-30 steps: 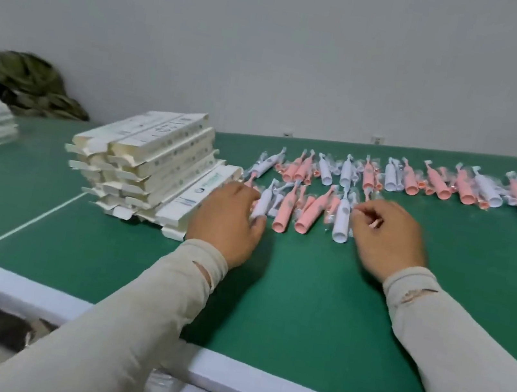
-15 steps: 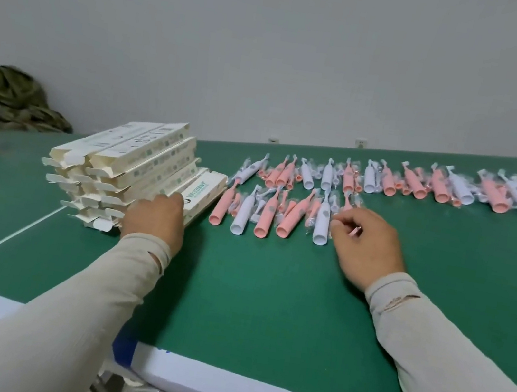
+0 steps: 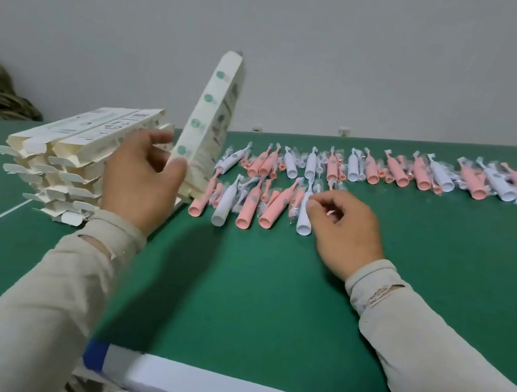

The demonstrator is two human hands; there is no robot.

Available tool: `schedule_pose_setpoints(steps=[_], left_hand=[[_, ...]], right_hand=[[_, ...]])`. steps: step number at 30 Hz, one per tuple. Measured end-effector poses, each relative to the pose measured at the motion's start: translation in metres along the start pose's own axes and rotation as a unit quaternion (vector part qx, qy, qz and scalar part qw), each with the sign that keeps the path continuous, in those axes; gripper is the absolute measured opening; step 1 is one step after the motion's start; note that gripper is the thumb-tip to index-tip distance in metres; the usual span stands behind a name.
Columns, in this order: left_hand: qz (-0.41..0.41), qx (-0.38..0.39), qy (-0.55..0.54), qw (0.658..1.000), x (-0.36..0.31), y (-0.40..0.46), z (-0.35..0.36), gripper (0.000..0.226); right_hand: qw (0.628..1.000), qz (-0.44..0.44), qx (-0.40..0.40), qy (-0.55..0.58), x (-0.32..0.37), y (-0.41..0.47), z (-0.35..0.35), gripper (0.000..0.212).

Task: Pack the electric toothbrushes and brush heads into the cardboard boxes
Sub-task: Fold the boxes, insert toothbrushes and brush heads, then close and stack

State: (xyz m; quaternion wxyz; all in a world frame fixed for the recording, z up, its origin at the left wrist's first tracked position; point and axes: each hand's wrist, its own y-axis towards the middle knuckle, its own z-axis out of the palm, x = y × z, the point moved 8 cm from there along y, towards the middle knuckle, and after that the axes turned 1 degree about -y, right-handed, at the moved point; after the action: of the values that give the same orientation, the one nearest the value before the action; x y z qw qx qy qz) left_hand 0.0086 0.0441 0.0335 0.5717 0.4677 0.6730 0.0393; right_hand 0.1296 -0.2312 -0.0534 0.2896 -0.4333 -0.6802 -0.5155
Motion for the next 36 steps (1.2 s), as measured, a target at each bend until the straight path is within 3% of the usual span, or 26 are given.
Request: schedule_pose_setpoints(steps=[1,2,4,6,9,12,15,17,18,25,29,33,36], left_hand=[[-0.066,0.046,-0.145,0.986,-0.003,-0.008,0.023,0.033],[-0.138,0.101,-0.267,0.949,-0.005,-0.02,0.052,0.035],[-0.234,0.205,-0.391,0.866,-0.015,-0.048,0.107,0.037],[-0.262,0.259,-0.422,0.828,-0.022,-0.067,0.144,0.038],[-0.234,0.274,-0.427,0.83,-0.027,-0.072,0.171,0.039],[-0.197,0.303,-0.444,0.82,-0.032,-0.069,0.187,0.035],[-0.251,0.363,-0.531,0.723,-0.033,-0.077,0.2,0.059],[-0.312,0.372,-0.593,0.642,-0.029,-0.081,0.206,0.078],[-0.324,0.37,-0.612,0.62,-0.026,-0.081,0.207,0.079],[-0.36,0.26,-0.664,0.602,-0.001,-0.068,0.2,0.052],[-0.334,0.225,-0.677,0.616,-0.001,-0.059,0.194,0.069],[-0.327,0.195,-0.688,0.617,0.003,-0.052,0.195,0.071],[-0.346,0.199,-0.685,0.609,0.004,-0.057,0.2,0.076]], right_hand=[[0.997,0.015,0.029,0.063,0.002,-0.001,0.007,0.017],[0.988,0.042,0.065,0.133,0.004,-0.004,0.015,0.017],[0.951,0.112,0.119,0.263,0.003,-0.012,0.025,0.023],[0.936,0.137,0.108,0.307,0.0,-0.012,0.022,0.025],[0.952,0.136,0.057,0.269,-0.007,-0.006,0.004,0.015],[0.925,0.173,0.057,0.333,-0.014,-0.004,0.0,0.018],[0.899,0.216,0.129,0.359,-0.016,-0.011,0.014,0.015],[0.888,0.238,0.186,0.346,-0.017,-0.019,0.029,0.015],[0.888,0.241,0.203,0.335,-0.018,-0.022,0.035,0.018],[0.951,0.204,0.121,0.196,-0.021,-0.019,0.034,0.054],[0.98,0.138,0.106,0.097,-0.004,-0.009,0.031,0.077],[0.991,0.061,0.121,-0.017,0.01,-0.001,0.033,0.061],[0.997,0.047,0.044,-0.046,0.005,-0.004,0.023,0.048]])
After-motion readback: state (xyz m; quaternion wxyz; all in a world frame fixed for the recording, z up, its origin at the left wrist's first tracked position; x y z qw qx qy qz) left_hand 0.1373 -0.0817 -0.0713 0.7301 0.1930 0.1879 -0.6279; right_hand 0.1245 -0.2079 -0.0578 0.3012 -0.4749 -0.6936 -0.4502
